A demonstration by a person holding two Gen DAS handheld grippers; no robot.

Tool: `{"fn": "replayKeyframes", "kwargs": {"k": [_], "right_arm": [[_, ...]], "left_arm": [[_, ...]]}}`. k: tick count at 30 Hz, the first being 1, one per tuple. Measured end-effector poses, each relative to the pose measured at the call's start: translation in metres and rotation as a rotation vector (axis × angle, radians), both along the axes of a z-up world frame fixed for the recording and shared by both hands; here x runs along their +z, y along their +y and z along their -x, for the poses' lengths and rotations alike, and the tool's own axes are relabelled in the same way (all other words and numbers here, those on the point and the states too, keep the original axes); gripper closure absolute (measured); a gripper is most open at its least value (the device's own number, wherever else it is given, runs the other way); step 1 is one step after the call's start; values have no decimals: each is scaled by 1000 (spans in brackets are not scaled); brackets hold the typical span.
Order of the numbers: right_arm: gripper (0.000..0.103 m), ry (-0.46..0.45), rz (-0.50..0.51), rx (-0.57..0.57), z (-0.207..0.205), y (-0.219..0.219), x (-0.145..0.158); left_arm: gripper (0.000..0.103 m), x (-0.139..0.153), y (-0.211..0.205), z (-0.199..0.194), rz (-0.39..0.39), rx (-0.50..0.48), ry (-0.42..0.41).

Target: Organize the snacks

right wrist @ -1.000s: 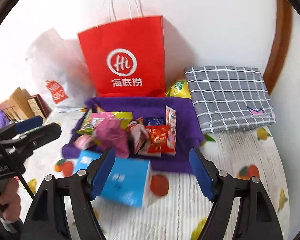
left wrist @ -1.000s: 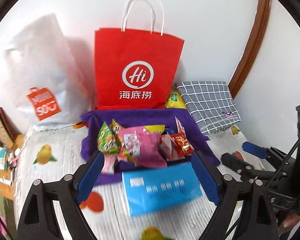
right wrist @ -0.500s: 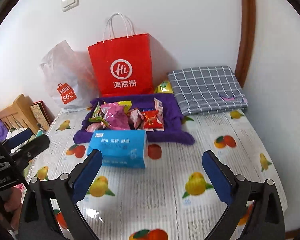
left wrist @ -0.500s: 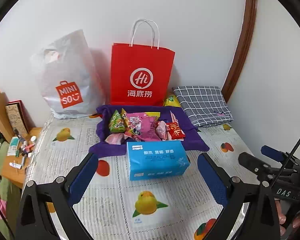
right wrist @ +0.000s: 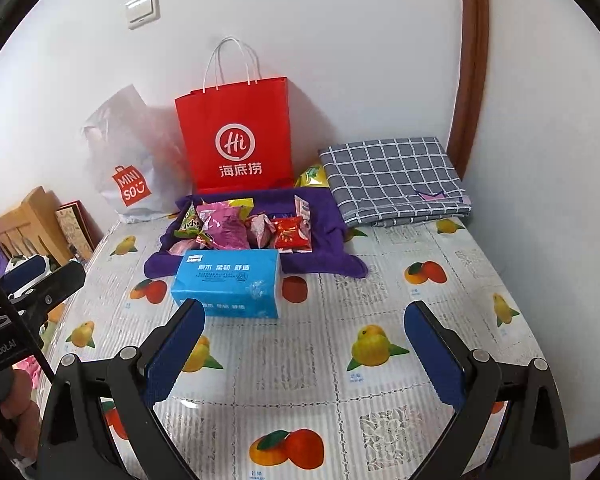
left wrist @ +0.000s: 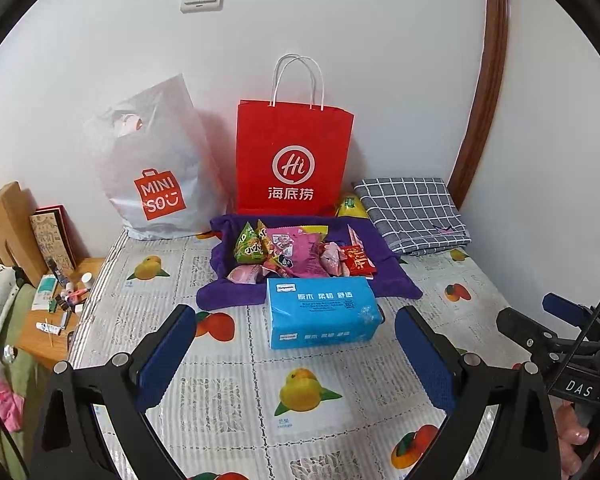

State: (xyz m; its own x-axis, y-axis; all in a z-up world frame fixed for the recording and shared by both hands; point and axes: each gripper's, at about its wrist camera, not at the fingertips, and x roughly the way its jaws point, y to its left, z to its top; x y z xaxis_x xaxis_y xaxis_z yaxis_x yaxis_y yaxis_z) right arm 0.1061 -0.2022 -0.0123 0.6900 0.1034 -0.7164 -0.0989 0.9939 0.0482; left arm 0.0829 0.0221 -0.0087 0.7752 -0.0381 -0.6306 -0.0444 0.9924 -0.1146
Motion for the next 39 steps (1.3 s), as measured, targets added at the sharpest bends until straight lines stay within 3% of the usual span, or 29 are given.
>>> {"fn": "replayKeyframes", "kwargs": {"k": [39], "right_arm": [[4, -9, -22, -10, 6, -1, 5]], "left_arm": [[3, 4, 1, 6, -17, 8, -9]]}}
